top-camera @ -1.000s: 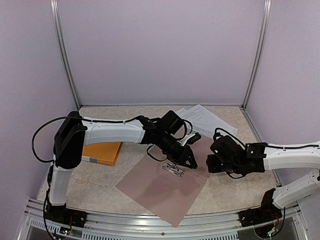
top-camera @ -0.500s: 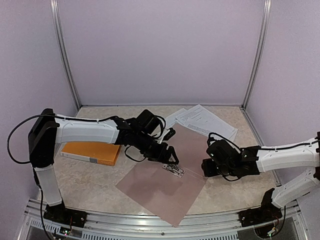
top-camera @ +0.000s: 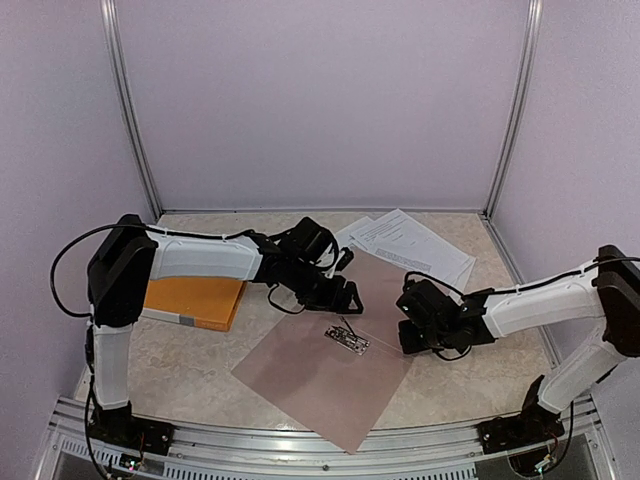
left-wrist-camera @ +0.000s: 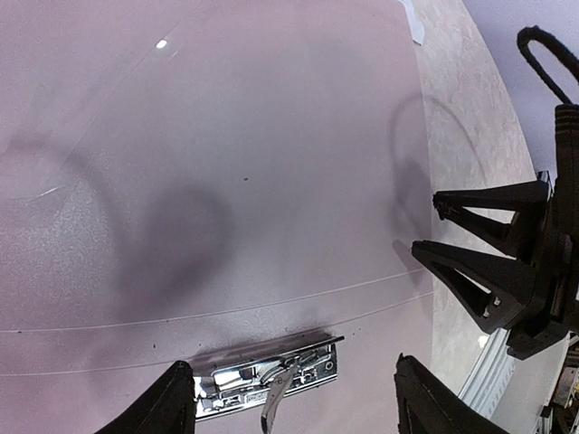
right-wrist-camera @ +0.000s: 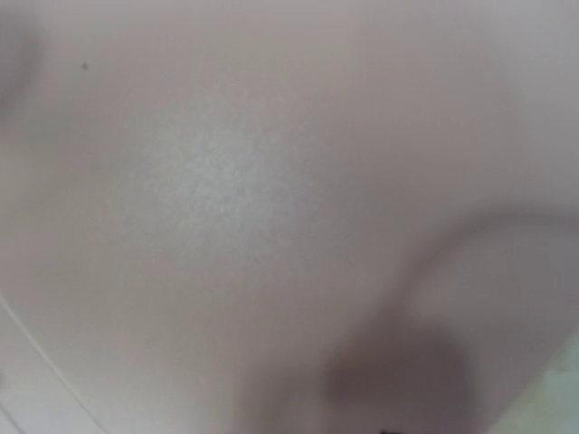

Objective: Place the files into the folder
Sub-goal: Open the spring clip on the folder.

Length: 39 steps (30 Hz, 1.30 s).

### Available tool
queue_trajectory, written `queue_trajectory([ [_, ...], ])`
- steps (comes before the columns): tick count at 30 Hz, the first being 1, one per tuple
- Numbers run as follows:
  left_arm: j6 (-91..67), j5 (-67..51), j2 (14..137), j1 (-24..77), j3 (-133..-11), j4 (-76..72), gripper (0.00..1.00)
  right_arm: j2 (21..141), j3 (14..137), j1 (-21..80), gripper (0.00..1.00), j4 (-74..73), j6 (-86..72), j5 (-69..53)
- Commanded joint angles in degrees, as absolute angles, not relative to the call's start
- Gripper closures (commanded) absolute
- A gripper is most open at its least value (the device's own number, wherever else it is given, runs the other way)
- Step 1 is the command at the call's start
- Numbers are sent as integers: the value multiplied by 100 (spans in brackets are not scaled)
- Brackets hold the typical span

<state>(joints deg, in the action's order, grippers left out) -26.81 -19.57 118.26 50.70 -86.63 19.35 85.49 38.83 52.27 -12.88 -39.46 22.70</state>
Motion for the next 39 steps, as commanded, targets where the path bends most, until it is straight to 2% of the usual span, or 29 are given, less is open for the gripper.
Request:
queue_trajectory([
  [1, -2806, -2170, 12031, 5226, -8785, 1991, 30, 8638, 3726, 5070, 60, -949, -3933, 2065],
  [20, -3125, -2999, 12210, 5721, -8942, 1819, 34, 8660, 3395, 4969, 61, -589, -4204, 1811],
  [33, -2855, -3405, 12624, 5728, -9226, 1940, 34, 7953, 3049, 4878, 60, -584, -4337, 1806],
  [39, -2586, -3336, 12171, 5752, -8935, 1696, 30, 7655, 3103, 4875, 57, -719, -4185, 1896],
])
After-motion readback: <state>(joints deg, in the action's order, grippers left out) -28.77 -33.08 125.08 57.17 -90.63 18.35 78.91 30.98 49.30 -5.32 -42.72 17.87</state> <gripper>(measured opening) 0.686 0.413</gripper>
